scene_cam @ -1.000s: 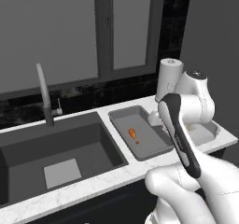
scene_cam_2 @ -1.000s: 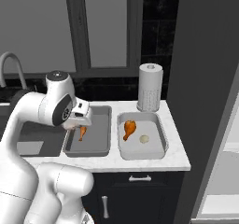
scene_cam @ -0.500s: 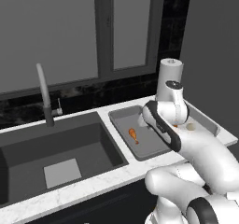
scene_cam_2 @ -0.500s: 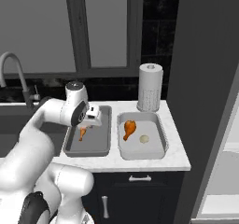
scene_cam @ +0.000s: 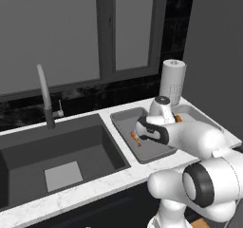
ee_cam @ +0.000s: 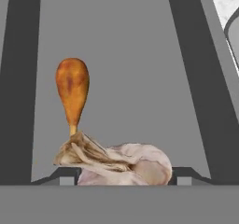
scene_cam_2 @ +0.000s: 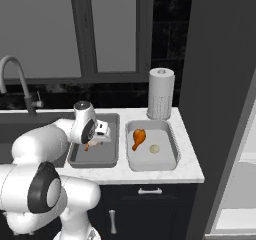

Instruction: Place one garlic and one chicken drumstick in each tupperware on the nearby counter, to pack two identical lunches.

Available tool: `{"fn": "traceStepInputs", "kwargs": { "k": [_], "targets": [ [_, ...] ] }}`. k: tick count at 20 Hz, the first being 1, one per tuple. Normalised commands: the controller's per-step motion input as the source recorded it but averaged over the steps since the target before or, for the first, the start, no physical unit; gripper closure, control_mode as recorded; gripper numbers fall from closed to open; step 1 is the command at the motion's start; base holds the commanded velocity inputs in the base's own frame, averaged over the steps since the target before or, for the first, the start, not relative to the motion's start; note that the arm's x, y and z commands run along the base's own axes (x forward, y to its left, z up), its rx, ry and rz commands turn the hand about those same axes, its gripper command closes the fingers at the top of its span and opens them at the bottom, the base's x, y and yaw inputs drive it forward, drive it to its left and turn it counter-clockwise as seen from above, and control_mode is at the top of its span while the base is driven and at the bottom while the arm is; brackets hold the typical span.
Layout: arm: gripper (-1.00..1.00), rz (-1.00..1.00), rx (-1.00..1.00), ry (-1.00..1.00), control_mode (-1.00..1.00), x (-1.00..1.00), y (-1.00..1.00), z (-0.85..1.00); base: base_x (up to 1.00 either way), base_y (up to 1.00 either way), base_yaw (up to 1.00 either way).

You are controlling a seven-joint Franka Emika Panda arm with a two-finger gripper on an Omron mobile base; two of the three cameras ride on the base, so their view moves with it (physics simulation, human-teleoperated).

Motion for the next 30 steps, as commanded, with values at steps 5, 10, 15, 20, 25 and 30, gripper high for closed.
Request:
{"fn": "traceStepInputs", "kwargs": {
  "k": [5, 10, 15, 20, 25, 30],
  "targets": [
    [1.00, 0.00, 0.00, 0.00, -1.00, 0.04, 0.00, -0.18, 0.00, 0.00, 0.00],
    [1.00, 0.00, 0.00, 0.00, -1.00, 0.46, 0.00, 0.00, 0.00, 0.00, 0.00],
    [1.00, 0.00, 0.00, 0.00, -1.00, 0.38, 0.00, 0.00, 0.00, 0.00, 0.00],
    [1.00, 0.00, 0.00, 0.00, -1.00, 0.04, 0.00, -0.13, 0.00, 0.00, 0.00],
    [1.00, 0.00, -0.01, 0.00, -1.00, 0.00, 0.00, -0.20, 0.00, 0.00, 0.00],
    [-1.00, 0.00, -0.01, 0.00, -1.00, 0.00, 0.00, 0.13, 0.00, 0.00, 0.00]
  ]
}}
